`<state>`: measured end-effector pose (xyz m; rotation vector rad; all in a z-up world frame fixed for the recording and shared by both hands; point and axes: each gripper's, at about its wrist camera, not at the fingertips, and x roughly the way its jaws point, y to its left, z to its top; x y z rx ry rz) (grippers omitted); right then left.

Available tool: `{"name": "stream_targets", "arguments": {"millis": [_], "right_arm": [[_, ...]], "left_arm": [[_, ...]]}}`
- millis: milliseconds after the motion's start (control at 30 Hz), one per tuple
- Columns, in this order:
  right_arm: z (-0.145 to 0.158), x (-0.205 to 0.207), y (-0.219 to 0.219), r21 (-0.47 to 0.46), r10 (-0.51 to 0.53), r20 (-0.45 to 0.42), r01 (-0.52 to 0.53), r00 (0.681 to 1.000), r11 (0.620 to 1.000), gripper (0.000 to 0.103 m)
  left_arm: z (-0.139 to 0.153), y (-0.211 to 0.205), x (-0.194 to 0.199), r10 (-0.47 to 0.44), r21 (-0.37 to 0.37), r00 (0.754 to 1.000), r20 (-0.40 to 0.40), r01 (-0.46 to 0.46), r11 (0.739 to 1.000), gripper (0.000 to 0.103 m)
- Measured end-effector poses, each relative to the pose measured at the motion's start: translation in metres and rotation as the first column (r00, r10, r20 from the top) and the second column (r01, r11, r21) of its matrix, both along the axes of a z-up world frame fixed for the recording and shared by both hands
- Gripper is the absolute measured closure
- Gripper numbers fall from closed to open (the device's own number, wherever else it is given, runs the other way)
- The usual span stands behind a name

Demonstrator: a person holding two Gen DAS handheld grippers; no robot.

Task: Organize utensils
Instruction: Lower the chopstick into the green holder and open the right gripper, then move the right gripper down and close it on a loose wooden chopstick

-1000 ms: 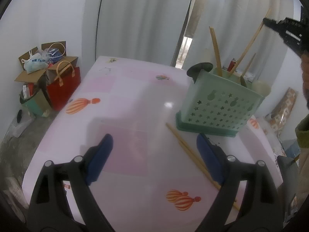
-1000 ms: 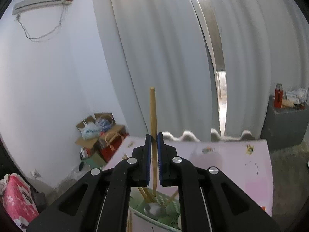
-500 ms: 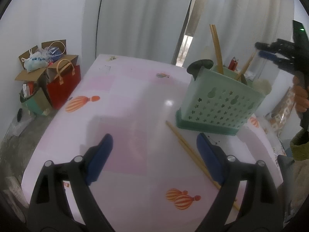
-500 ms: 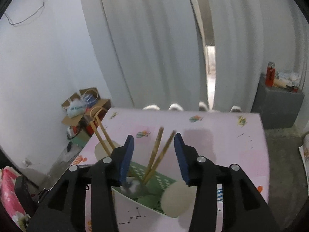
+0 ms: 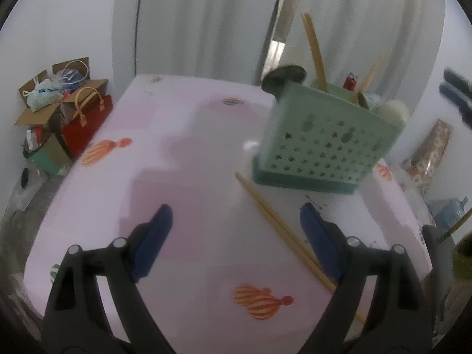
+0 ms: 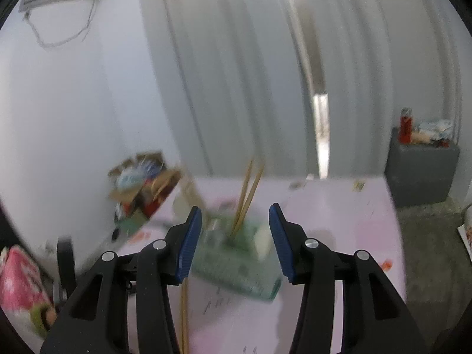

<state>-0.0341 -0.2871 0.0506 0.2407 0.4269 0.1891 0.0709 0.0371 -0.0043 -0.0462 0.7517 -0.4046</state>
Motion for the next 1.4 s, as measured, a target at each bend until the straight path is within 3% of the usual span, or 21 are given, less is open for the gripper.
{"name": "stream_targets", "arguments": {"millis": [167,233,367,600,933,1067,1167,1400], "right_arm": [[-0.080,0.004,0.030,0.027,0.060,-0.244,-0.056,0.968,0.998,0.056],[-0.107,0.004,0.036,0.052,0.063,-0.320,-0.049,0.945,0.997,0.056],[-0.135,-0.002,0.040,0.100,0.068,-0.382,-0.032,0.922,0.994,0.056],[-0.139,-0.004,0.041,0.112,0.064,-0.383,-0.022,0.922,0.993,0.056],[-0.147,-0.010,0.045,0.126,0.069,-0.395,-0.020,0.916,0.992,0.056],[-0.147,-0.010,0.049,0.118,0.070,-0.397,-0.025,0.915,0.993,0.056],[-0.148,-0.009,0.053,0.111,0.077,-0.402,-0.036,0.913,0.993,0.056],[-0.156,0.009,0.083,0.032,0.141,-0.438,-0.142,0.888,0.989,0.058]], "left_arm": [[-0.008,-0.027,-0.005,-0.066,0.021,0.998,-0.023,0.066,0.998,0.022],[-0.012,-0.037,-0.007,-0.092,0.030,0.995,-0.035,0.093,0.995,0.032],[-0.026,-0.055,-0.010,-0.130,0.047,0.988,-0.081,0.134,0.990,0.053],[-0.052,-0.067,-0.013,-0.133,0.063,0.978,-0.159,0.145,0.988,0.073],[-0.055,-0.068,-0.011,-0.120,0.057,0.981,-0.153,0.130,0.990,0.076],[-0.056,-0.069,-0.010,-0.126,0.075,0.983,-0.136,0.137,0.988,0.088],[-0.056,-0.068,-0.007,-0.135,0.066,0.981,-0.137,0.145,0.987,0.090],[-0.053,-0.055,-0.001,-0.106,0.117,0.986,-0.131,0.122,0.986,0.096]]}}
